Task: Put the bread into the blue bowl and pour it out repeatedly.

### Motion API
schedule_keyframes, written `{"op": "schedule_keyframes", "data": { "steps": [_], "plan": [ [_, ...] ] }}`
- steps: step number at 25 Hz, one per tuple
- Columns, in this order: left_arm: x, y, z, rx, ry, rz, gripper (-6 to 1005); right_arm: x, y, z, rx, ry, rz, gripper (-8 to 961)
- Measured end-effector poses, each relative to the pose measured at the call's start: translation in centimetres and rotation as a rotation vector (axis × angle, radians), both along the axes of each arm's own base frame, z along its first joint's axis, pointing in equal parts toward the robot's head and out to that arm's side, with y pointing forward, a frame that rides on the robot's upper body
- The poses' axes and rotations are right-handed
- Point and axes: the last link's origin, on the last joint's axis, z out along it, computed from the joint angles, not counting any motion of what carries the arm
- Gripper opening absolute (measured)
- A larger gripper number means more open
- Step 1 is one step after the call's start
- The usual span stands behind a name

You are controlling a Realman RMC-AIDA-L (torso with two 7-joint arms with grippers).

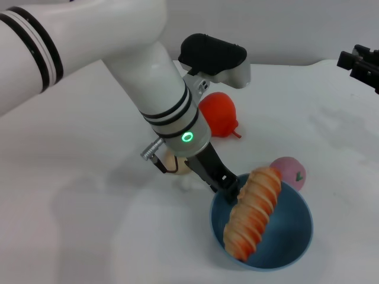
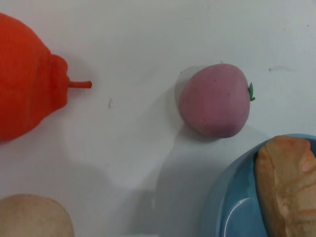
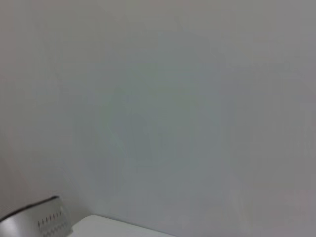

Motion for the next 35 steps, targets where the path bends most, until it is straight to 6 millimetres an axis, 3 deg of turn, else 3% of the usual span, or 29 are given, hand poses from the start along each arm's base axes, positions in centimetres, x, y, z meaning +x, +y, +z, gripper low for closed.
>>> {"op": "schedule_keyframes", "data": {
  "steps": [13, 15, 20, 25, 29, 31, 32, 35],
  "plan": [
    [-1.2, 2.2, 3.0, 0.129, -0.124, 0.119, 283, 0.5, -0.3, 0.2, 0.008, -0.001, -0.015, 432],
    [-2.3, 3.4, 4.4, 0.219, -0.141, 0.137, 283, 0.6, -0.2, 0.2, 0.014, -0.008, -0.011, 432],
    [-3.3, 4.3, 5.6, 0.314, -0.191, 0.147, 282, 1.2, -0.1, 0.5, 0.042, 0.02, -0.044, 431],
    [-5.2, 5.5, 7.3, 0.48, -0.266, 0.141, 282, 2.8, 0.1, 1.2, 0.09, 0.118, -0.126, 431],
    [-8.2, 6.3, 10.6, 0.749, -0.418, 0.161, 283, 4.6, -0.2, 1.8, 0.126, 0.156, -0.192, 433],
    [-10.0, 6.2, 13.3, 0.901, -0.591, 0.215, 283, 5.5, -0.5, 2.0, 0.144, 0.169, -0.217, 434],
    [-10.0, 6.2, 13.3, 0.901, -0.591, 0.215, 282, 5.5, -0.5, 2.0, 0.144, 0.169, -0.217, 435],
    [-12.2, 5.8, 15.2, 0.977, -0.804, 0.362, 280, 6.1, -0.6, 1.8, 0.148, 0.172, -0.231, 436]
  ]
}}
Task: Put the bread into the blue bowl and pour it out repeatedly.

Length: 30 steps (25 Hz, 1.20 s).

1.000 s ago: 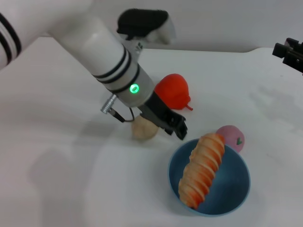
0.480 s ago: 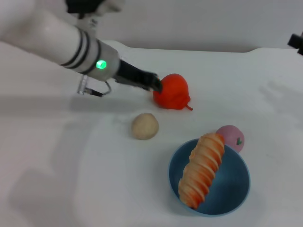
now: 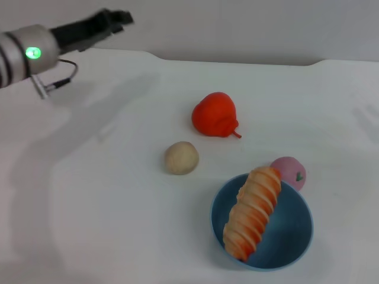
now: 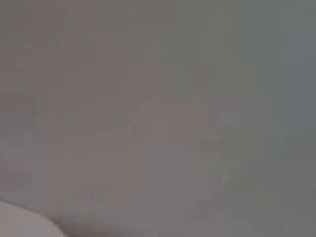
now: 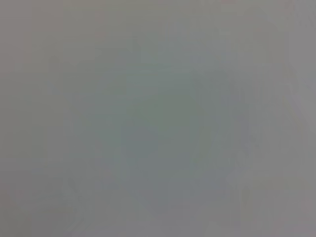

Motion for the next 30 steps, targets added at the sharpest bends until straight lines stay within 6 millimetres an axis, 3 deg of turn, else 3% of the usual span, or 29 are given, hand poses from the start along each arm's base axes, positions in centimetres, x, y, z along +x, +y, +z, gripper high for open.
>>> {"op": "schedule_keyframes", "data": {
  "steps": [2, 6, 10, 13, 19, 23, 30],
  "plan": [
    [-1.6, -0.6, 1.5, 0.06, -0.159, 0.016, 278, 0.2, -0.1, -0.2, 0.01, -0.014, 0.004, 437],
    [-4.4, -2.9, 3.8, 0.233, -0.284, -0.046, 276, 0.8, -0.2, -0.8, 0.062, -0.03, 0.022, 439],
    [-6.7, -5.2, 5.0, 0.418, -0.206, -0.091, 275, 2.0, -0.6, -0.9, 0.228, -0.085, 0.047, 441],
    [-8.2, -6.9, 5.3, 0.562, -0.053, -0.13, 274, 3.4, -1.2, -0.9, 0.383, -0.102, 0.004, 443],
    [-9.9, -9.7, 4.2, 0.868, 0.374, -0.174, 273, 6.1, -2.6, -1.4, 0.593, -0.207, -0.132, 446],
    [-10.4, -9.8, 1.2, 0.861, 0.779, -0.176, 272, 6.9, -3.4, -2.9, 0.649, -0.355, -0.184, 448],
    [-10.5, -9.7, -1.1, 0.795, 0.875, -0.148, 277, 6.2, -3.1, -5.6, 0.605, -0.412, -0.183, 451]
  ]
}}
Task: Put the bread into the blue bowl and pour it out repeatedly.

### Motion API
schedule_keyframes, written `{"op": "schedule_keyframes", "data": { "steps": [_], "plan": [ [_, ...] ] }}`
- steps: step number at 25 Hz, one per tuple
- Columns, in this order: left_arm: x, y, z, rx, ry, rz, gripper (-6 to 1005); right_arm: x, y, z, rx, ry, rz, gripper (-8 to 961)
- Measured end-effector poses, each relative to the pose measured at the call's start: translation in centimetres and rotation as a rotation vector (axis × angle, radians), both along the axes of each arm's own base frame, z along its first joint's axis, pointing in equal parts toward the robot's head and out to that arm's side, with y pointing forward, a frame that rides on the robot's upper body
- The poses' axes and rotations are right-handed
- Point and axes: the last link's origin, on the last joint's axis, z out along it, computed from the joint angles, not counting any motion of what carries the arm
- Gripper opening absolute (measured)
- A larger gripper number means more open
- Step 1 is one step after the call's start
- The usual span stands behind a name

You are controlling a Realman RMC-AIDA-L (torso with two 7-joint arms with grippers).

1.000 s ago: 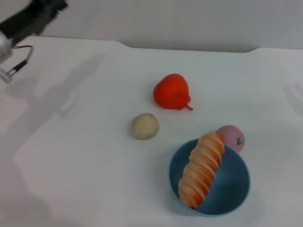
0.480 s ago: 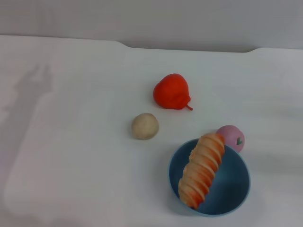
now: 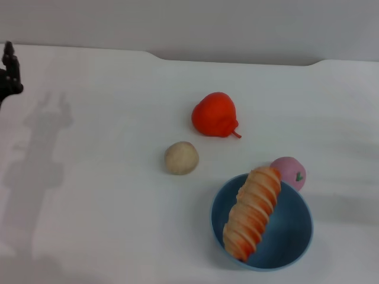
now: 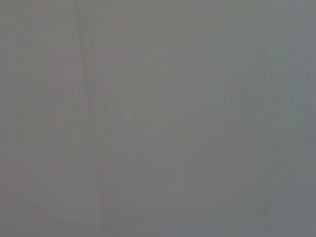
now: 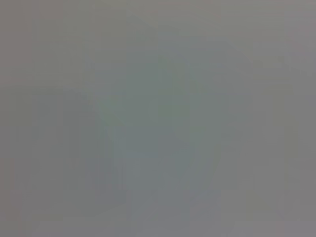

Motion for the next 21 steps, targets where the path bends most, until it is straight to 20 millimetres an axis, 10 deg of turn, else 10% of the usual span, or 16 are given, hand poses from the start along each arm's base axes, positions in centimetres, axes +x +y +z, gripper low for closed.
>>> {"op": "schedule_keyframes", "data": {
  "steps": [21],
  "plan": [
    [0.2, -2.6, -3.3, -0.108, -0.075, -0.002, 488, -5.0, 2.6, -3.0, -0.156, -0.039, 0.214, 459]
  ]
}}
